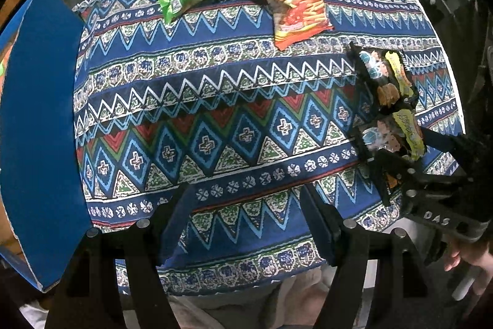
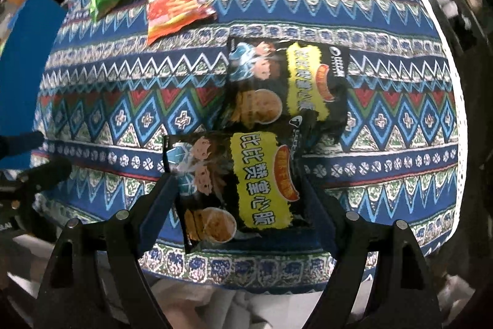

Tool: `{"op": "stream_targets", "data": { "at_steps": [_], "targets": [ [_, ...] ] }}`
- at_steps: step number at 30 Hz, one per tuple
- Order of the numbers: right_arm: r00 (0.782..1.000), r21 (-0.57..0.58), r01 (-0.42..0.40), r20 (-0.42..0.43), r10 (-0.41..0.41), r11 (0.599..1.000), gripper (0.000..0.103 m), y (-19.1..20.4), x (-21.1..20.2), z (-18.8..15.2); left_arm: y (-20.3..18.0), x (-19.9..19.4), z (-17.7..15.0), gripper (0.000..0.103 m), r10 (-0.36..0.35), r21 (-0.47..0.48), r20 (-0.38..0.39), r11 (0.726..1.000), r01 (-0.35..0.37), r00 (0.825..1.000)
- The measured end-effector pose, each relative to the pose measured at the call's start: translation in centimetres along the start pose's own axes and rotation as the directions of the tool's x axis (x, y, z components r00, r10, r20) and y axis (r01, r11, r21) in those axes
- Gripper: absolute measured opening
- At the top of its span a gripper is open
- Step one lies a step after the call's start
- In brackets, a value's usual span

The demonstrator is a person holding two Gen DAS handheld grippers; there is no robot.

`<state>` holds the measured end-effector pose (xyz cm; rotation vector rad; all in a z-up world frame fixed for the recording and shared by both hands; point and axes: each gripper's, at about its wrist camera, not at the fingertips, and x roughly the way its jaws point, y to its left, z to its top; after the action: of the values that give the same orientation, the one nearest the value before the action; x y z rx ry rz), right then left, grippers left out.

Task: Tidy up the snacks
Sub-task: 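Grasp the black bag with yellow label using the right gripper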

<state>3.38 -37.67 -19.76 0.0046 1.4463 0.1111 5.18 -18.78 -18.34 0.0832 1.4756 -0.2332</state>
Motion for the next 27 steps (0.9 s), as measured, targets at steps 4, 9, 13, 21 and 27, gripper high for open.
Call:
{"op": "stream_targets", "data": {
  "at_steps": [4, 9, 13, 21, 27],
  "targets": [
    [0.999, -0.010, 0.052, -0.004, -0.052, 0.999, 0.082, 1.2, 0.9, -0.1, 0.7, 0.2, -0.1, 0.073, -0.008, -0.021, -0.012, 1.000, 0.008, 1.000],
    [0.996, -0.022, 0.090, 0.001, -0.090, 0.996, 0.083, 2.1, 1.6, -0.5, 0.9, 0.4, 0.0, 0.073, -0.006, -0.024, -0.014, 1.000, 0.006, 1.000],
    [0.996, -0.010, 0.086, 0.000, -0.086, 0.996, 0.085, 2.8, 2.4, -0.5, 0.9, 0.7, 0.3, 0.073, -0.007, -0.022, -0.017, 1.000, 0.007, 1.000],
    [0.998, -0.028, 0.058, 0.020, -0.057, 0.998, 0.081, 3.4, 2.5, -0.7, 0.2, 1.4, 0.4, 0.073, 0.002, -0.021, -0.021, 1.000, -0.003, 1.000],
    [0.999, 0.016, -0.001, 0.049, 0.000, 1.000, 0.064, 3.7, 1.6, -0.9, 0.5, 1.3, 1.1, 0.073, -0.003, -0.045, -0.005, 0.999, 0.003, 1.000]
  ]
}}
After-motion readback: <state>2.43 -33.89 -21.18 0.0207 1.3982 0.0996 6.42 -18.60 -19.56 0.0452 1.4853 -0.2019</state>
